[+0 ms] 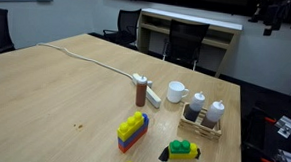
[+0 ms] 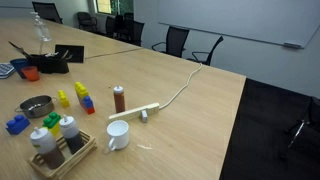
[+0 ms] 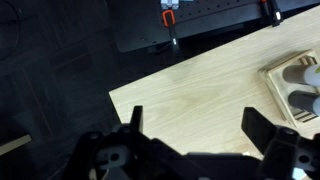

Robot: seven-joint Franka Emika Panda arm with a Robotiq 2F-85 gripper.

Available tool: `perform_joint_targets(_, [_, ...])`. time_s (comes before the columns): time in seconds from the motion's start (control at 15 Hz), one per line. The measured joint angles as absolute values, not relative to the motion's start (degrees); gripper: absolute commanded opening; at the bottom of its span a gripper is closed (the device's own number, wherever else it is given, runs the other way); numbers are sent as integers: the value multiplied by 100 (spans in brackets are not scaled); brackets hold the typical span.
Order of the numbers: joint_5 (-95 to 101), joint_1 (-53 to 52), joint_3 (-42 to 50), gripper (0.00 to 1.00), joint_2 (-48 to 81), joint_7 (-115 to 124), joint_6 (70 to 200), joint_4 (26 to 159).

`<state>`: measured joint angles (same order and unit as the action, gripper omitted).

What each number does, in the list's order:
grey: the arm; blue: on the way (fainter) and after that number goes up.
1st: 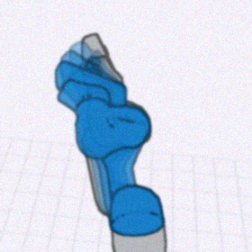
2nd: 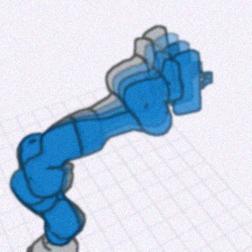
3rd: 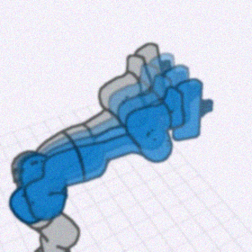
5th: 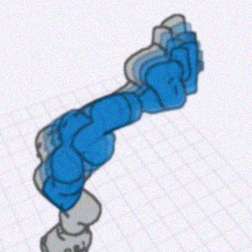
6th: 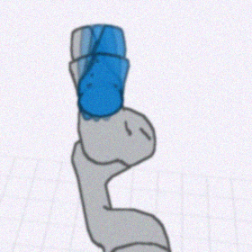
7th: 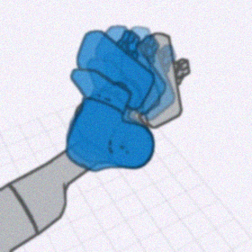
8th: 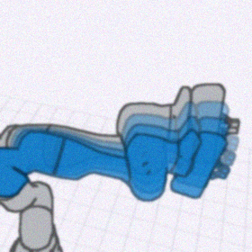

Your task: Move the green legos from the top of the yellow legos to the table

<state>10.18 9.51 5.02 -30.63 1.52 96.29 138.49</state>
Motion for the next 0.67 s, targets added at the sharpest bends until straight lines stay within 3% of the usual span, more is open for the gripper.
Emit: perform_joint_targets(0.67, [1008, 217, 39, 100, -3415, 151, 10624, 14484])
